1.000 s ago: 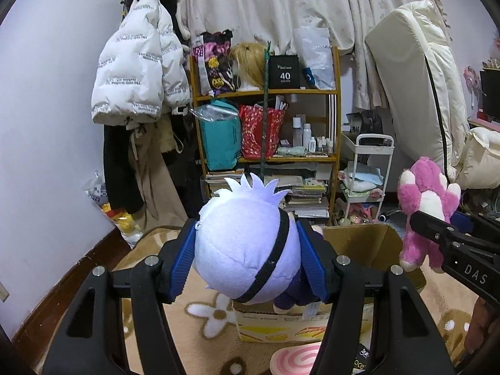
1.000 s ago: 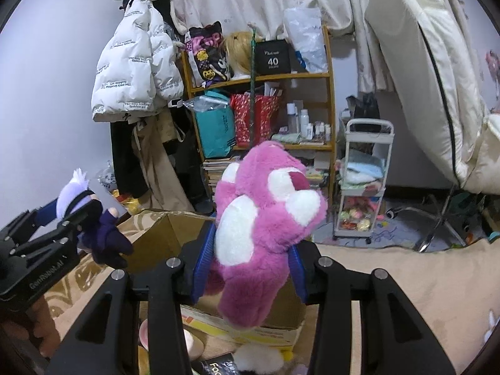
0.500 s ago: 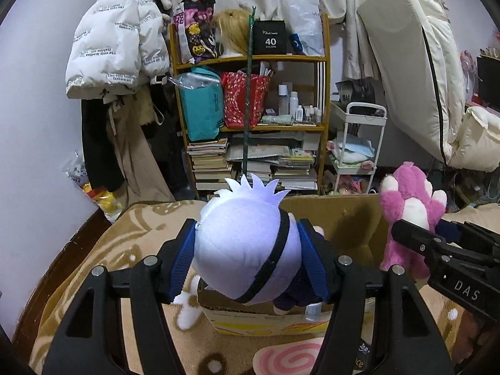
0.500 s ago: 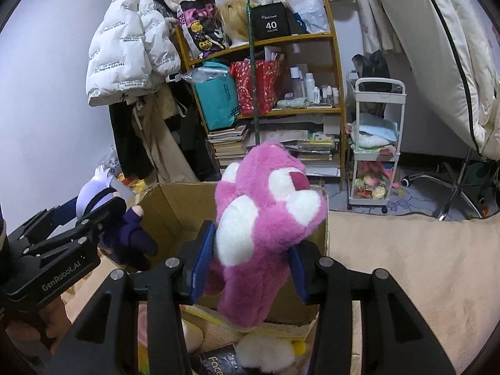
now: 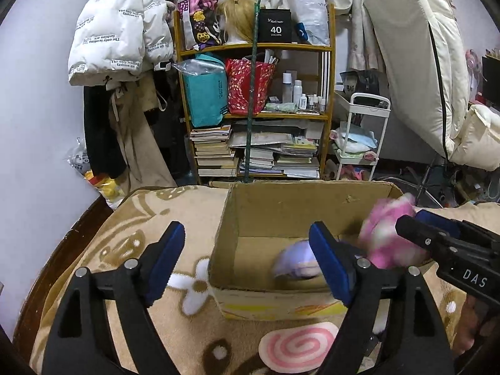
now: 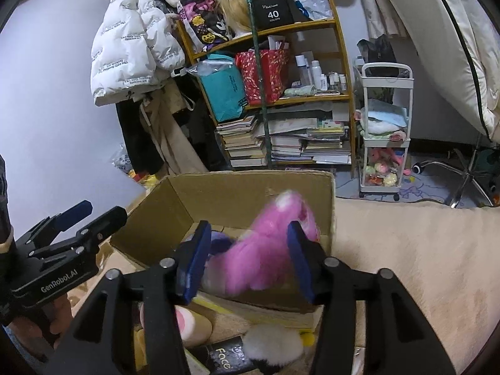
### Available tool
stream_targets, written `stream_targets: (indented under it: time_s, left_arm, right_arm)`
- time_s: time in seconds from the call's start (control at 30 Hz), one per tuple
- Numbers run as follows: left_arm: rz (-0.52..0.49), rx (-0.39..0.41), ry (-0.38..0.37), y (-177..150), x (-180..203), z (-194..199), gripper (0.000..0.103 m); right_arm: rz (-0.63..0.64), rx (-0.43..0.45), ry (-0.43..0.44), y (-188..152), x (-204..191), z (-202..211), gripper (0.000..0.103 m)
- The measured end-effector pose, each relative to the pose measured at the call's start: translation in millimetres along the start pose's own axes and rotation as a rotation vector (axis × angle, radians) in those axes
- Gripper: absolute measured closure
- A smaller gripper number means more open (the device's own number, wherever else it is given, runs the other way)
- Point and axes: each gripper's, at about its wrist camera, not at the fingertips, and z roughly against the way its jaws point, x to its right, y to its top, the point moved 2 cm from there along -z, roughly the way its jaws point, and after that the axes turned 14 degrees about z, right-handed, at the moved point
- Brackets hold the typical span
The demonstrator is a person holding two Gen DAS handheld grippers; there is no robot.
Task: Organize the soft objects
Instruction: 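Open the right tool over the box while the left tool releases the doll inside, then lower the right tool onto the green tissue pack while the left tool lowers onto the yellow plush dog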
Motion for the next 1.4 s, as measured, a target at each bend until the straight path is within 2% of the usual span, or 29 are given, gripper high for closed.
stream_targets:
  time_s: [0.1,0.37,0.6,0.67,1.13,1.4]
  left_arm:
    - [-0.001,0.002,0.016,-1,-2,6,0.012]
    - [0.012,0.002,0.052,-4,-11,25,0.008]
    - [0.022,-0.013,0.083,-12,-23,51,0.007]
    - [0.022,-0.015,0.090,-14,-26,60,0.007]
    - [0.032,-0.045,0.128,-40,-50,114,0.007]
    - [0.041,-0.072,0.156,-52,-59,133,0.007]
  right_arm:
    - [0.000,0.008,-0.006,0,-2,6,0.041]
    - [-0.006,0.034,-0.014,0,-7,32,0.012]
    - [0.015,0.034,-0.036,-6,-23,56,0.009]
    - [0.017,0.036,-0.039,-8,-27,62,0.001]
    - [0.062,0.029,-0.070,-30,-63,103,0.000]
    - [0.068,0.020,-0.078,-42,-73,117,0.000]
